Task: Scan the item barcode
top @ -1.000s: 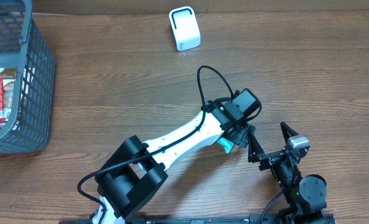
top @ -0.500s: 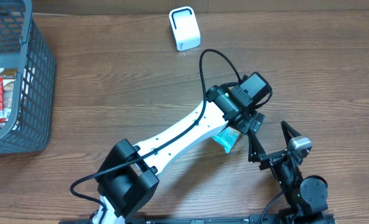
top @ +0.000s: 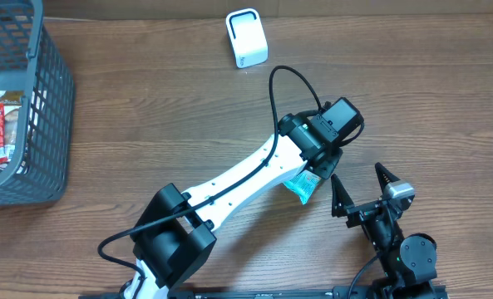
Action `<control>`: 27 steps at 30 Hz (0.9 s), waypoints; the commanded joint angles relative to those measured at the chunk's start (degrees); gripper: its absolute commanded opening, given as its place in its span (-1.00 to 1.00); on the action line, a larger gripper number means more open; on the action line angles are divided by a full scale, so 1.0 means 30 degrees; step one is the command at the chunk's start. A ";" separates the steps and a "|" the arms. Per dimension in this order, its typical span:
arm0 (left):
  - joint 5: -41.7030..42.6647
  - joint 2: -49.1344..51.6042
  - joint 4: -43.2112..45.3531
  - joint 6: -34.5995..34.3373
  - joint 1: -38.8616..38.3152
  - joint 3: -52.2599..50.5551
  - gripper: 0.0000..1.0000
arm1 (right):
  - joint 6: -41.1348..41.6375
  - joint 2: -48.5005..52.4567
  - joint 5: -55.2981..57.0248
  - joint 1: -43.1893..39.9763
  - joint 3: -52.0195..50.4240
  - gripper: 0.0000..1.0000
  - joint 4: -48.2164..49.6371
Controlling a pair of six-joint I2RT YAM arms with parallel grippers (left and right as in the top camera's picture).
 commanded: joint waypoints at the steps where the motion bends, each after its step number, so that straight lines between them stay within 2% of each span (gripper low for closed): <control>1: -0.0554 0.0503 -0.0044 0.0342 0.0051 0.0576 0.08 | -0.0146 -0.0036 0.0248 -0.0109 -0.0204 1.00 0.0036; 4: -0.0554 0.0481 -0.0036 0.0831 0.0131 0.0648 0.00 | -0.0146 -0.0036 0.0248 -0.0109 -0.0204 1.00 0.0029; 10: -0.0328 0.0372 -0.0138 0.0889 0.0401 0.0823 -0.06 | -0.0146 -0.0036 0.0248 -0.0109 -0.0204 1.00 0.0036; 17: -0.0321 0.0379 -0.1071 0.0925 0.0444 0.0816 0.11 | -0.0146 -0.0036 0.0248 -0.0109 -0.0204 1.00 0.0036; 24: -0.0321 0.0379 -0.1537 0.0940 0.0459 0.0816 0.05 | -0.0146 -0.0036 0.0248 -0.0109 -0.0204 1.00 0.0029; 26: -0.0321 0.0379 -0.1545 0.0940 0.0488 0.0816 0.21 | -0.0146 -0.0036 0.0248 -0.0109 -0.0204 1.00 0.0029; 27: -0.0321 0.0379 -0.1552 0.0933 0.0481 0.0816 0.39 | -0.0146 -0.0036 0.0248 -0.0109 -0.0204 1.00 0.0036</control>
